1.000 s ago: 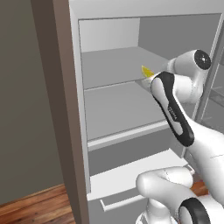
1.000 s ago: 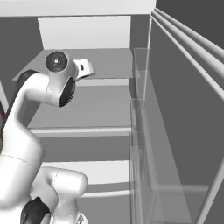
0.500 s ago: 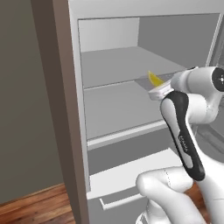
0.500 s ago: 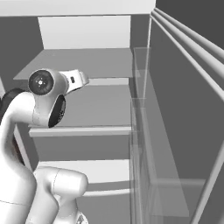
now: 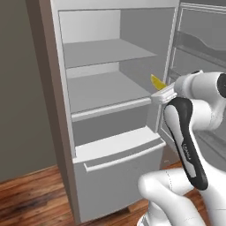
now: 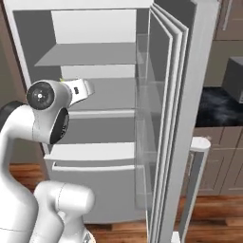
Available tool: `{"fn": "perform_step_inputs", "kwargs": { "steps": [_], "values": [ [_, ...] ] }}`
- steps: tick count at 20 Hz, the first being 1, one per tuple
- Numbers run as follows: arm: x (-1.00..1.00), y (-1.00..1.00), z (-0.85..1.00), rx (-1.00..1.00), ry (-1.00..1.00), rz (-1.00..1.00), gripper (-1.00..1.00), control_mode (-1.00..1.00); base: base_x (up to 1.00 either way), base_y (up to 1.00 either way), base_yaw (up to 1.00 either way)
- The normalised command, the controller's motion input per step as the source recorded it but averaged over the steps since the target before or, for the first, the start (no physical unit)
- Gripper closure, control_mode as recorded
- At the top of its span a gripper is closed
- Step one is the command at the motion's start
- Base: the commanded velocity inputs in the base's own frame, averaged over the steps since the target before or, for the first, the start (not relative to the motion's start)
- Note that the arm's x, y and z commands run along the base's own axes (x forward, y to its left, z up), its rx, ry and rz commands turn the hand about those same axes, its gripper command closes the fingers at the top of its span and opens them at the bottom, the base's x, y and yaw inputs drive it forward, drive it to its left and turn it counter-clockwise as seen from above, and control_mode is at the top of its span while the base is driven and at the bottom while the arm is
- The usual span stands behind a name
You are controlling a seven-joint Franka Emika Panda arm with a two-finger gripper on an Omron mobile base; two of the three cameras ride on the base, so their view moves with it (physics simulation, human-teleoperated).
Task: Take the cheese, steak, and lemon wedge from the fridge and place them on the plate on the dining counter to create an appetizer plate.
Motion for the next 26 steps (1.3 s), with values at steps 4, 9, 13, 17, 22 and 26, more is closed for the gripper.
{"fn": "perform_step_inputs", "kwargs": {
  "steps": [4, 9, 13, 17, 22, 26],
  "values": [
    [0.00, 0.00, 0.00, 0.00, 0.00, 0.00, 1.00, 1.00, -1.00, 0.21, -0.06],
    [0.00, 0.00, 0.00, 0.00, 0.00, 0.00, 1.00, 1.00, -1.00, 0.43, -0.17],
    [0.00, 0.00, 0.00, 0.00, 0.00, 0.00, 1.00, 1.00, -1.00, 0.63, -0.24],
    [0.00, 0.00, 0.00, 0.00, 0.00, 0.00, 1.00, 1.00, -1.00, 0.68, -0.32],
    [0.00, 0.00, 0.00, 0.00, 0.00, 0.00, 1.00, 1.00, -1.00, 0.43, -0.40],
    [0.00, 0.00, 0.00, 0.00, 0.00, 0.00, 1.00, 1.00, -1.00, 0.24, -0.39]
  ]
}}
